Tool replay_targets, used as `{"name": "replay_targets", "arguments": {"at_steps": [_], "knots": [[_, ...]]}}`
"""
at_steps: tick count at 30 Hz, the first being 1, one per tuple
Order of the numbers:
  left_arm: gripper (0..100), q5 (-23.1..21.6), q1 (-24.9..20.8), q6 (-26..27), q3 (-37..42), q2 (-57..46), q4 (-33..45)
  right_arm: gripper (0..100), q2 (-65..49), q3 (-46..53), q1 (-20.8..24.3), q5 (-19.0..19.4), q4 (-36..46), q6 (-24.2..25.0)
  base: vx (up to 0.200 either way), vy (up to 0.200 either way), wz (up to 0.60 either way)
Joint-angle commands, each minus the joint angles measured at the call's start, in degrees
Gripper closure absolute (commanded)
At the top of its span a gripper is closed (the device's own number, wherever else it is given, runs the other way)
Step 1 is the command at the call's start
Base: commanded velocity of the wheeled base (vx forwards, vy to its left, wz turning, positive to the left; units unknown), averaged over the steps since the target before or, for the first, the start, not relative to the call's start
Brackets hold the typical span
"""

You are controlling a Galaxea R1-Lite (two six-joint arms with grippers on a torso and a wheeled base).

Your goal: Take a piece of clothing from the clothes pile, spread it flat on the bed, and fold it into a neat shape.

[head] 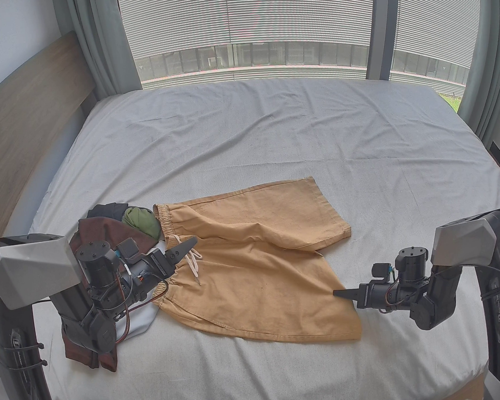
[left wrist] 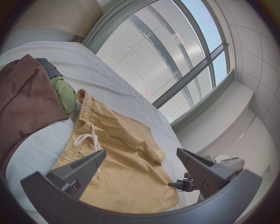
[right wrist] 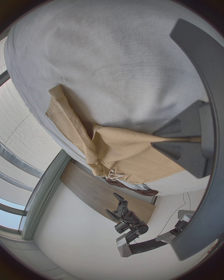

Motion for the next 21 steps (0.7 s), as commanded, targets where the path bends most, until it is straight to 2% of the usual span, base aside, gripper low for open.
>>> {"name": "replay_targets", "arguments": {"at_steps": [1,6,17,18,21], "knots": [[0,0.0,-0.1,0.0,0.1,0.4,0.0,100,-2.0,2.6,-0.8,0.0,-0.1,-0.7,0.0,0.0,0.0],[0,0.0,-0.1,0.0,0.2,0.7,0.0,100,-1.7,3.3,-0.2,0.1,-3.3,-0.8,0.0,0.0,0.0],[0,0.2,-0.1,0.1,0.0,1.7,0.0,100,-1.2,3.4,1.7,-0.3,-3.6,-0.9,0.0,0.0,0.0],[0,0.2,-0.1,0.1,0.0,1.7,0.0,0,-1.2,3.4,2.1,-0.3,-4.0,-0.8,0.0,0.0,0.0],[0,0.2,-0.1,0.1,0.0,1.7,0.0,0,-1.2,3.4,3.3,-0.3,-6.4,-0.8,0.0,0.0,0.0]]}}
